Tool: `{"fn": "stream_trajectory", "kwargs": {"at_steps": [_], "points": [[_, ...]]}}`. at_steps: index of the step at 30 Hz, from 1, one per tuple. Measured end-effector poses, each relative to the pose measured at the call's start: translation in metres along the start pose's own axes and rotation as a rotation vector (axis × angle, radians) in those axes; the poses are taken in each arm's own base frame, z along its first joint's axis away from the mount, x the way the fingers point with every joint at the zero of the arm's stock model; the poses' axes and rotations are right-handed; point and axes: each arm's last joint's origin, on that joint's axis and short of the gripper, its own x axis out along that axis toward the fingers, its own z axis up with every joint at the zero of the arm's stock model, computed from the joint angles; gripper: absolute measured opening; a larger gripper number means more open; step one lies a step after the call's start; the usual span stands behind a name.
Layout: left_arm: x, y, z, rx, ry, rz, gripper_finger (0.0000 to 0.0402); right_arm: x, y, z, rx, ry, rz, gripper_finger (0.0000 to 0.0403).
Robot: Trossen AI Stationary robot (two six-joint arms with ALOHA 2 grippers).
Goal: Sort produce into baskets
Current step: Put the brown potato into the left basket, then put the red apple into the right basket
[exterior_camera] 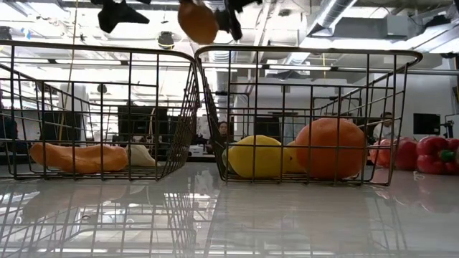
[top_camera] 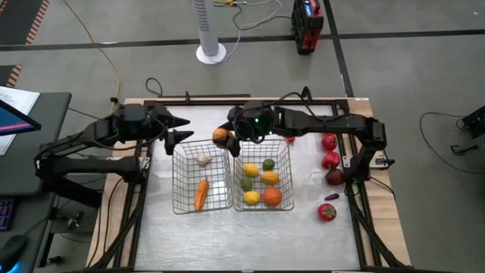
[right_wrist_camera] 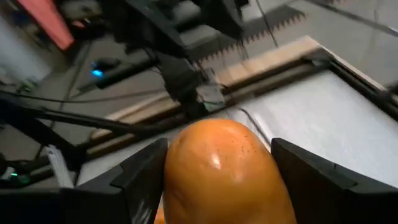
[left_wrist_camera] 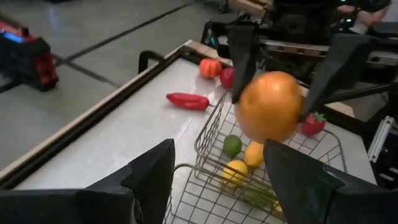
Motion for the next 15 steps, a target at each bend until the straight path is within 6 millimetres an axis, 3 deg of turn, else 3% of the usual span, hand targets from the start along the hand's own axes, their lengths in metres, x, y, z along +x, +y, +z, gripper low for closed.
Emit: {"fn": "stream_trajectory", "kwargs": {"at_steps": [9, 15], "points": [[-0.004, -0.002, 0.000, 0.033, 0.006, -0.076, 0.0234, 0.001, 0.032, 0.003, 0.044, -0.140, 0.042, 0.0312], [-0.004, -0.002, 0.000, 0.046, 0.006, -0.079, 0.0234, 0.001, 0.035, 0.002, 0.081, -0.130, 0.051, 0.0359]]}}
